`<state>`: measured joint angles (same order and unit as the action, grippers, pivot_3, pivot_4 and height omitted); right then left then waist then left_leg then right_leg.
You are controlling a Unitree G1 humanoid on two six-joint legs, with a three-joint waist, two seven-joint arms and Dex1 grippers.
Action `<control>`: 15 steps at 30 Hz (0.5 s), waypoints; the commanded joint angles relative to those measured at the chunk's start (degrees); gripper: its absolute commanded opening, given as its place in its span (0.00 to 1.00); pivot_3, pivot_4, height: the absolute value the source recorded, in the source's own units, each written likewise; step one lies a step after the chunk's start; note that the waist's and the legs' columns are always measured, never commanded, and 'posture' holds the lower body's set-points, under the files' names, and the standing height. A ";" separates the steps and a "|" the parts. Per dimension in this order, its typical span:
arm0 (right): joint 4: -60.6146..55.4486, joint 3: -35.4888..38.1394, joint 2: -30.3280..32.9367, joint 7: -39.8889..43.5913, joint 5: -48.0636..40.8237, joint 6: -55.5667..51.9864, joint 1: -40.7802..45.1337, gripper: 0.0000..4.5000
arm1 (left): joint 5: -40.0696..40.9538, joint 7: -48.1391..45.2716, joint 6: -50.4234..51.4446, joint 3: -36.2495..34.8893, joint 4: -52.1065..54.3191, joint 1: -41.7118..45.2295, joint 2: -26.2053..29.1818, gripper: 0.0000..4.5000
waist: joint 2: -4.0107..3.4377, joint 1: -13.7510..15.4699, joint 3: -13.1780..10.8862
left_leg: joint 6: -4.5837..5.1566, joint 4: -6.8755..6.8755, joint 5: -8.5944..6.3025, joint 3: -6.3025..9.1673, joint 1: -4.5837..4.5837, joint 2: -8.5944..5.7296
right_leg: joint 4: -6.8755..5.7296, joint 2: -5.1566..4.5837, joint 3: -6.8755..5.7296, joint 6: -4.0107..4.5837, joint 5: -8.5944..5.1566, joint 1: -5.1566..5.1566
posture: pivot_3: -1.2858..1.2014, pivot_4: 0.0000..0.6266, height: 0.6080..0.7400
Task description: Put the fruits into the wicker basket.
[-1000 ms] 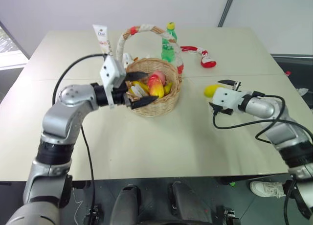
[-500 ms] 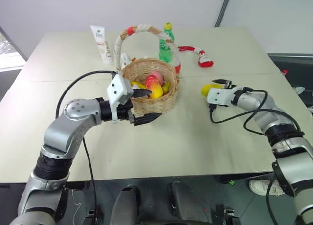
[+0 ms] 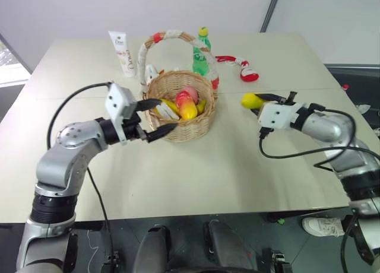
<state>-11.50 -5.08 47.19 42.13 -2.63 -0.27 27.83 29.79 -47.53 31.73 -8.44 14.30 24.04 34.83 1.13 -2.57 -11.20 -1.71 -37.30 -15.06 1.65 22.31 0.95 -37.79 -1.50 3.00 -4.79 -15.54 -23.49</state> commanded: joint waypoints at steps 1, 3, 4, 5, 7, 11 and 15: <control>-13.35 0.33 -4.89 1.01 -12.17 -11.53 1.86 0.31 | -0.14 -0.35 -2.54 -2.33 -1.52 -0.37 1.14 1.00 | 0.02 0.09 0.01 | 0.00 0.00 0.00 0.04 -0.02 0.00 | -0.02 0.01 -0.02 0.01 0.00 0.03 | 0.52 0.24 1.00; -15.70 -2.46 -10.54 -1.42 -13.59 -15.92 4.38 0.31 | -0.18 -0.35 -3.20 -2.51 -2.88 -0.09 1.32 1.00 | 0.02 0.09 0.01 | 0.00 -0.04 0.00 0.07 -0.02 0.00 | -0.04 0.01 -0.05 0.01 0.00 0.06 | 0.52 0.24 1.00; -15.82 -3.77 -12.88 -2.49 -12.85 -17.23 5.48 0.31 | -0.24 -0.32 -3.40 -2.41 -3.22 0.04 1.33 1.00 | 0.03 0.15 0.01 | 0.00 -0.07 0.00 0.05 -0.02 -0.02 | -0.08 -0.01 -0.05 0.01 0.00 0.04 | 0.52 0.24 1.00; -14.81 -5.22 -16.06 -4.64 -11.41 -18.34 7.09 0.31 | -0.34 -0.23 -3.62 -2.28 -3.34 0.14 1.25 1.00 | 0.03 0.18 0.02 | 0.00 -0.09 0.00 0.06 -0.01 -0.03 | -0.09 -0.02 -0.06 0.01 -0.01 0.04 | 0.52 0.24 1.00; -11.95 -7.21 -21.36 -9.16 -8.32 -20.37 9.87 0.31 | -0.29 0.06 -3.79 -2.13 -3.10 0.16 0.98 1.00 | 0.03 0.19 0.02 | 0.00 -0.08 0.00 0.05 0.02 -0.04 | -0.08 -0.04 -0.06 0.02 -0.01 0.00 | 0.52 0.24 1.00; -2.37 -9.70 -31.11 -16.88 -3.47 -23.55 13.85 0.31 | 0.66 1.42 -3.07 -2.43 -0.40 -1.19 0.32 1.00 | 0.04 0.24 0.02 | -0.02 -0.05 0.01 0.02 0.11 -0.06 | -0.14 -0.08 -0.05 0.02 -0.01 -0.16 | 0.52 0.24 1.00; 3.24 -10.84 -33.56 -18.05 -0.51 -21.96 14.50 0.31 | 1.16 2.68 -2.44 -2.44 1.78 -2.51 -0.33 1.00 | 0.05 0.36 0.03 | -0.02 0.00 0.00 0.01 0.15 -0.13 | -0.13 -0.18 -0.05 0.03 0.00 -0.19 | 0.52 0.24 1.00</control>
<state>-7.70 -16.45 14.16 24.83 -4.25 -23.69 41.09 30.01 -45.46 29.54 -9.92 13.73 21.42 34.65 1.18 -2.21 -11.17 -1.73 -37.30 -15.06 1.65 22.50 0.82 -37.92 -1.69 2.95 -4.76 -15.54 -23.72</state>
